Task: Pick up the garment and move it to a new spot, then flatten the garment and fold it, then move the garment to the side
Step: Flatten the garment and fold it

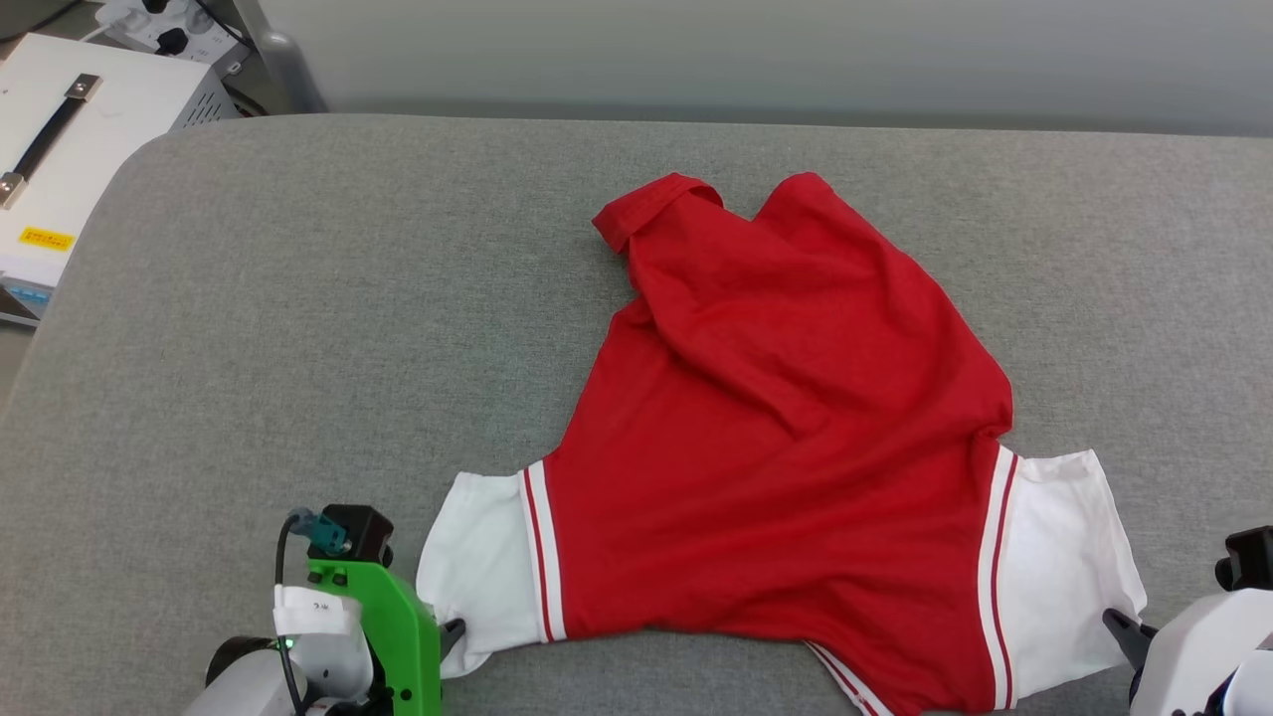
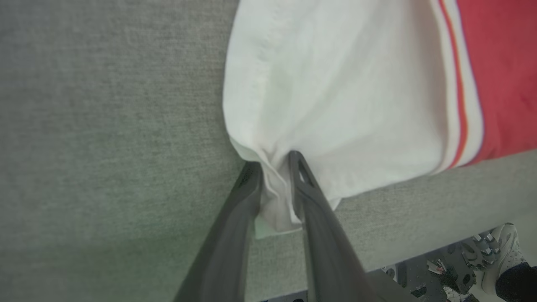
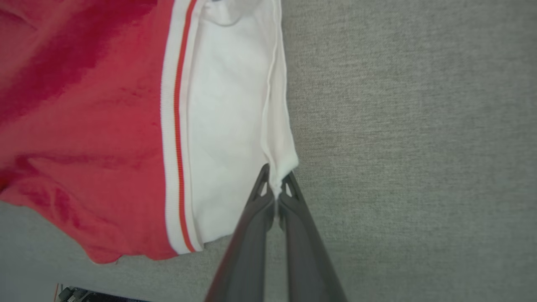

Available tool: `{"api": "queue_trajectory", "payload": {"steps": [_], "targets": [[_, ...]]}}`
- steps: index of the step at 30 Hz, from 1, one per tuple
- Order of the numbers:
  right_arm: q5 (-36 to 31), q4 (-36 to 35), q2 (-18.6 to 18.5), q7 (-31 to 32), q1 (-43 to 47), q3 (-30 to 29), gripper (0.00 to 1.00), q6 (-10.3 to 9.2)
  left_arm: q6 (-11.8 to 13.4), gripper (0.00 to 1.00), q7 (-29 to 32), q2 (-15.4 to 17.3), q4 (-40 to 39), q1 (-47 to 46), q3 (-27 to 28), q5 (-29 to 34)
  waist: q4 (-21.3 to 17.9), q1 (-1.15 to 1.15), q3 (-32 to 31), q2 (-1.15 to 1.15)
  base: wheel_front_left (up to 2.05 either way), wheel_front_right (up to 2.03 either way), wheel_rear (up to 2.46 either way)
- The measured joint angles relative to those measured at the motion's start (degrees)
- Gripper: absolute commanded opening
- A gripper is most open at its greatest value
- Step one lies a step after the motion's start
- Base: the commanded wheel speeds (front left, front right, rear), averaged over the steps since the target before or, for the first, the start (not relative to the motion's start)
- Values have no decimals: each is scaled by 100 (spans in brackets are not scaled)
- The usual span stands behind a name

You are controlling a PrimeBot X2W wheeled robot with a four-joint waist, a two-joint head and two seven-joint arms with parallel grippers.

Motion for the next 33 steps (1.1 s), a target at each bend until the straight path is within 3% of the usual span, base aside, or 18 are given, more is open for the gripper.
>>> {"api": "queue_trajectory", "payload": {"steps": [5,9,18,25,27,33], "targets": [[7,3,-14,-140,-22,-64,0,0,-142,0,-107,-129,163,-70,-32,-9,16,0,-34,0,0,0,0],[-1,-114,-109,-437,-103,-119,0,0,-114,0,-570,-130,69,-57,14,131,53,0,-117,0,0,0,0],[-98,-630,-232,-856,-573,-148,0,0,391,0,-1712,207,-1200,-291,581,816,113,0,-329,0,0,0,0],[-193,-695,-218,-1099,-1798,-94,0,0,711,0,-2136,204,-1624,-1252,969,1168,49,0,-420,0,0,0,0],[-337,-584,-235,-1226,-2245,-21,0,0,691,0,-2240,102,-1545,-1689,972,1310,27,0,-404,0,0,0,0],[-598,57,-274,-1738,-3728,76,0,1,318,0,-2718,-318,-800,-3134,982,1464,-18,0,-218,0,0,0,0]]}}
